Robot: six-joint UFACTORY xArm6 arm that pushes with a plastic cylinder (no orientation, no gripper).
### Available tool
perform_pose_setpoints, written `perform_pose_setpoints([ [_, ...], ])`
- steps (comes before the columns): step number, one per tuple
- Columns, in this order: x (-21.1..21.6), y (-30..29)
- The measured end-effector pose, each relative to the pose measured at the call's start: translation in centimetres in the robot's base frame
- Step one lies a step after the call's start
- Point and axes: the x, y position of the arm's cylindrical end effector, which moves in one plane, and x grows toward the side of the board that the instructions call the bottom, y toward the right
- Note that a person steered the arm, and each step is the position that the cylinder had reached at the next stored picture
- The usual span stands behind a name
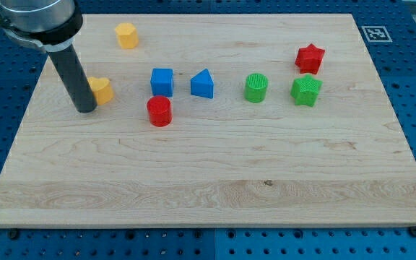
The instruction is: Move the yellow heart to the yellow hexagon
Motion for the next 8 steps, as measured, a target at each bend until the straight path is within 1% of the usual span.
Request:
perform_pose_setpoints([
  [2,0.0,0.6],
  [3,-0.8,1.3],
  [4,-2.9,2.3],
  [6,-8.4,3.7],
  [7,-8.4,3.8],
  [8,-7.5,3.8],
])
